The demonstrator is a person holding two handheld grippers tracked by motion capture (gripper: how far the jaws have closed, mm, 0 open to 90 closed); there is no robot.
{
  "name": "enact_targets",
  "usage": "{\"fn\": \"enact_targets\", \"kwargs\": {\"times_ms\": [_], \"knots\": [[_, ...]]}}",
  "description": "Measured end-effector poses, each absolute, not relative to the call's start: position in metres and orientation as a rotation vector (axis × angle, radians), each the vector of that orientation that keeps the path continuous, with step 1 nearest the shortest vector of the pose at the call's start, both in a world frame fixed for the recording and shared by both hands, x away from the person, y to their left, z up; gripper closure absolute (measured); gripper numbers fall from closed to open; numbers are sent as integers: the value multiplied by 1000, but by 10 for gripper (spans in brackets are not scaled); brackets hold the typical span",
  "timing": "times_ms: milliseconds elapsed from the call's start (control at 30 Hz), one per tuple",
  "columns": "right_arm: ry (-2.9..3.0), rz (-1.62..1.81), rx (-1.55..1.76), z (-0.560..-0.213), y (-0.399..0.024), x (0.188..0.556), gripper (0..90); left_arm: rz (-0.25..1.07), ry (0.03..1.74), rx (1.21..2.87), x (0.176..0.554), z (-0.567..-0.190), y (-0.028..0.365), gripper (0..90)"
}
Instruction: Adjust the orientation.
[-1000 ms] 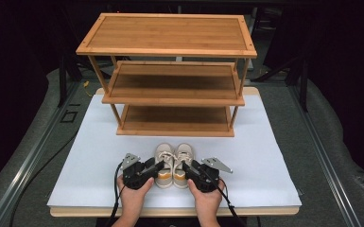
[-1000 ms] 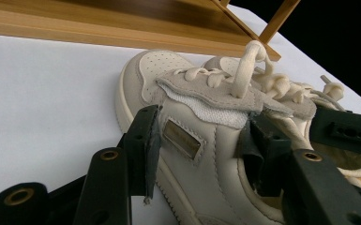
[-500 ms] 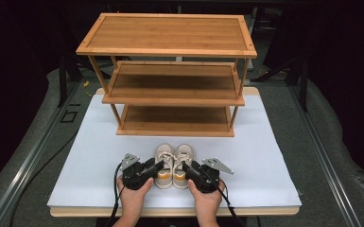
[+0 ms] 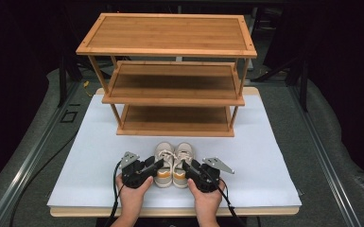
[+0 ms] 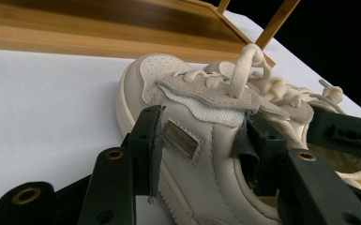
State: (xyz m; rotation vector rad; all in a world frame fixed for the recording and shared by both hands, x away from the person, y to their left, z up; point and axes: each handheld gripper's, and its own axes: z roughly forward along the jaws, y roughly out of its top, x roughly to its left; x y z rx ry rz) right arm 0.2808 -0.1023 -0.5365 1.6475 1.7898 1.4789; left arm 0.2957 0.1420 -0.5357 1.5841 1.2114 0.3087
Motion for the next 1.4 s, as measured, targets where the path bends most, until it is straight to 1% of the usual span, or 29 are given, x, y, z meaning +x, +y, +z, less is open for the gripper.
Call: {"fn": "enact_targets", "kwargs": {"times_ms": [400,667,1067,1400], "knots": [[1771,1502,1620,-520,-100,283,566,317,1200,1580,297,-517,144,542],[1784,1517,1595,-497,-99,284,566,325,1183,1564,299,-497,147,542],[1756,1543,1582,-475,-98,287,566,342,1174,1574,302,-468,147,542],[1787,1532,1561,-446,-97,289,566,354,1158,1561,305,-440,150,542]]}}
